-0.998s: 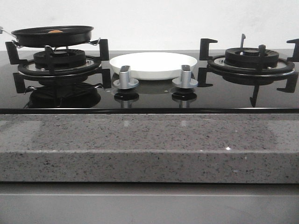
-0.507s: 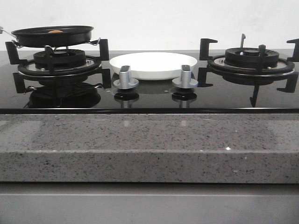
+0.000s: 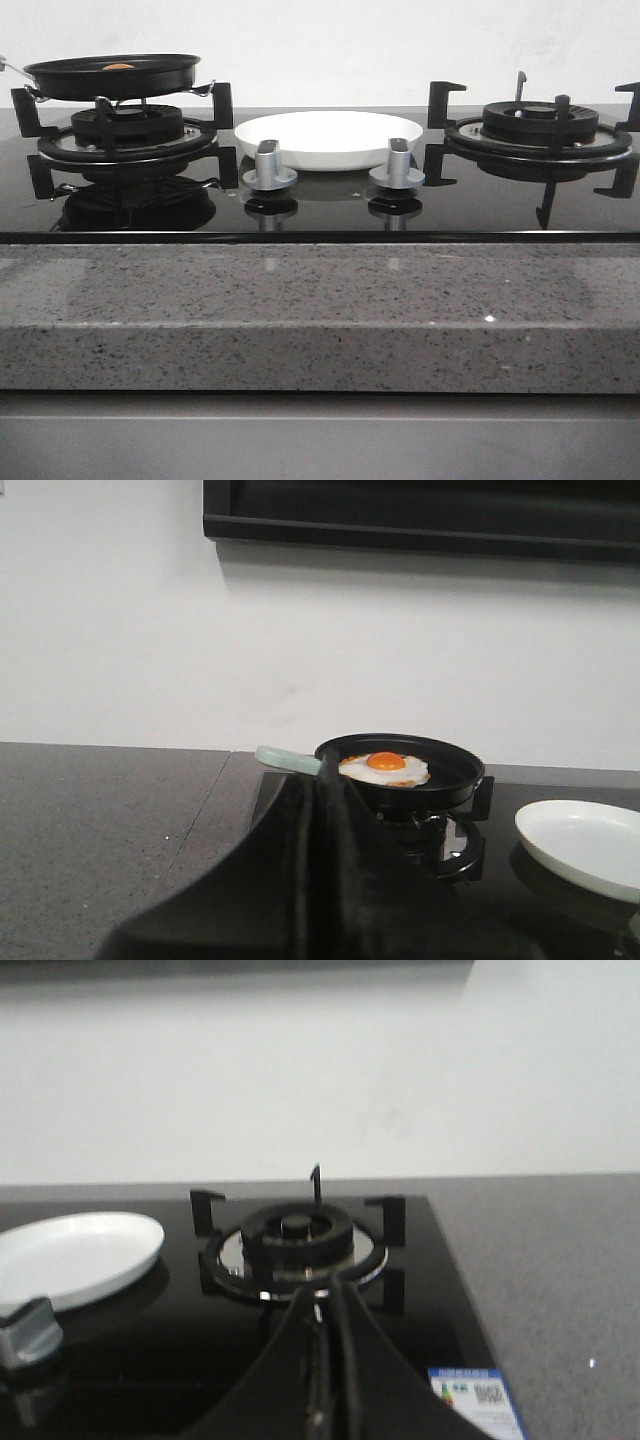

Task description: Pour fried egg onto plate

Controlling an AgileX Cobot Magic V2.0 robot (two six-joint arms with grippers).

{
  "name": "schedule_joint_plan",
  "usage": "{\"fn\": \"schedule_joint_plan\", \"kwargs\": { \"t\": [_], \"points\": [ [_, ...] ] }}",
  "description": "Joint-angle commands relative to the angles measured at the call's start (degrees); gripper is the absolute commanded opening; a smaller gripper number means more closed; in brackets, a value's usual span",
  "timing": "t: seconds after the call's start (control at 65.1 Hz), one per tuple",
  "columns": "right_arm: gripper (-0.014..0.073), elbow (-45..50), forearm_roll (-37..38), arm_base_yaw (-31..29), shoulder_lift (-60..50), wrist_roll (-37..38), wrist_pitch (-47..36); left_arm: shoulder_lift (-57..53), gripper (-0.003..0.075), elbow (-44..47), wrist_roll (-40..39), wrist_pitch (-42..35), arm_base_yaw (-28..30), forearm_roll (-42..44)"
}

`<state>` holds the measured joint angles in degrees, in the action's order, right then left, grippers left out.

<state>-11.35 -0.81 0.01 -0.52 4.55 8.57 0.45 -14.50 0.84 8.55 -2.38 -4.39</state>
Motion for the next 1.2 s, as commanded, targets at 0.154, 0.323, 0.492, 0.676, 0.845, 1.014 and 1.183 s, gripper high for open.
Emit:
{"fn": "schedule_joint_plan", "kwargs": {
  "t": [0.154,0.323,0.492,0.676,0.845,1.014,1.183],
  "points": [
    [-0.0067,-17.83,3.16,-0.3,7.49,-0.04,5.76,9.98,-0.0019,-17.37,-0.41,10.99,0.25,-0.53],
    [-0.0067,-24.98,3.16,-0.3,14.84,-0.04,11.13,15.9,-0.0019,-22.68,-0.41,13.83,0.25,-0.53],
    [-0.0067,-25.56,3.16,-0.3,19.03,-0.04,11.14,18.87,-0.0019,-22.6,-0.41,12.28,0.25,-0.53],
    [-0.0067,-25.56,3.11,-0.3,19.5,-0.04,11.11,19.55,-0.0019,-22.6,-0.41,12.43,0.25,-0.53],
    [-0.0067,-25.56,3.11,-0.3,19.5,-0.04,11.11,19.55,-0.0019,-22.6,-0.41,12.16,0.25,-0.53],
    [-0.0065,-25.52,3.16,-0.3,19.5,-0.04,11.74,19.55,-0.0018,-22.6,-0.41,12.1,0.25,-0.68],
    [0.0192,-25.52,3.77,-0.3,19.77,-0.04,11.69,19.55,0.0111,-22.6,-0.41,11.88,0.5,-0.48]
  ]
}}
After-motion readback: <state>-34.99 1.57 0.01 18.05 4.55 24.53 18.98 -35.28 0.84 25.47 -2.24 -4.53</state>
